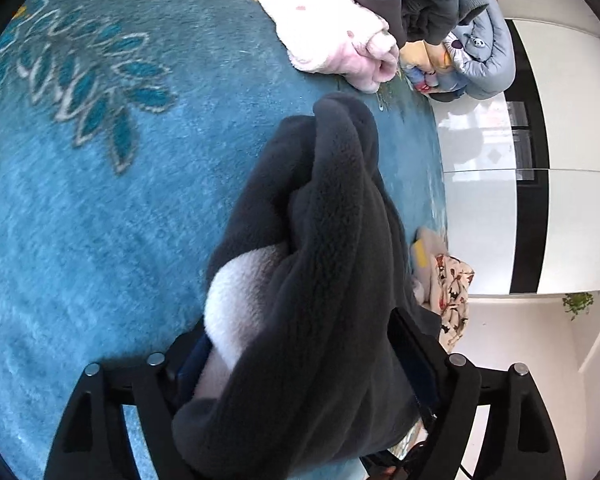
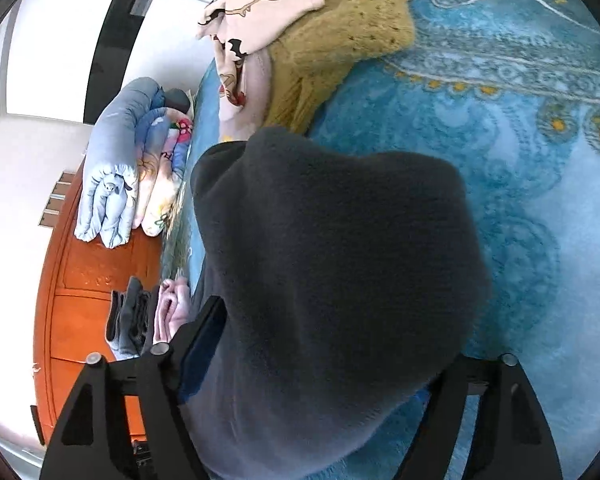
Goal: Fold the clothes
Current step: 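Lift the folded jacket with both grippers, holding its ends together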
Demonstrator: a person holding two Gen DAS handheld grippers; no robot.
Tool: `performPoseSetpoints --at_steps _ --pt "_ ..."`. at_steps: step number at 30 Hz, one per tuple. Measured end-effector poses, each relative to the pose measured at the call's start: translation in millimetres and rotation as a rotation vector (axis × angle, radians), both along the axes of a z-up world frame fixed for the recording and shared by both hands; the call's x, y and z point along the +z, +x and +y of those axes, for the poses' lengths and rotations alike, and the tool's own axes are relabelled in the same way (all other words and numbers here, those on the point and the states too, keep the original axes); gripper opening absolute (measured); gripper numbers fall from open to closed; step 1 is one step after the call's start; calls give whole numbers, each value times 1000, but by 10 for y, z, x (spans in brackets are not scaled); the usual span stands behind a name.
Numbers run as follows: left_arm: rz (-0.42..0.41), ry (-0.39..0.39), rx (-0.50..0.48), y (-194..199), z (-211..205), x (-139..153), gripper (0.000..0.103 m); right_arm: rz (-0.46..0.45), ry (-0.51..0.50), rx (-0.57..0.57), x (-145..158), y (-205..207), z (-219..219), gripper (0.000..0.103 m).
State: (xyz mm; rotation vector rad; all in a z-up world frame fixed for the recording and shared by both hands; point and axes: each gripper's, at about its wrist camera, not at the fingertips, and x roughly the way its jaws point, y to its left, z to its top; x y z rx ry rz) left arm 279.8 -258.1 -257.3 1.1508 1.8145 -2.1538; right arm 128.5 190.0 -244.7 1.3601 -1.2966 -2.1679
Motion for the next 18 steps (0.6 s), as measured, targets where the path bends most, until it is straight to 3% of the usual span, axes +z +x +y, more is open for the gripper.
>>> performPoseSetpoints --at_steps 2,4,7,9,15,18 --pt "-14 -17 -12 -27 5 16 84 -5 3 -15 0 -41 -32 85" --pt "-59 -34 -19 -16 -5 38 65 -33 2 -38 1 -73 -43 82" --pt "-105 -35 -29 36 -40 97 48 -99 -11 -68 22 -65 2 57" --pt "-131 -57 -48 34 -35 226 42 -133 -33 -82 80 -33 25 49" --pt "-151 -130 -123 -155 -48 903 37 -147 1 -64 579 31 -48 41" --pt "-153 -161 -162 -95 -57 1335 37 -172 -28 -69 855 177 11 40"
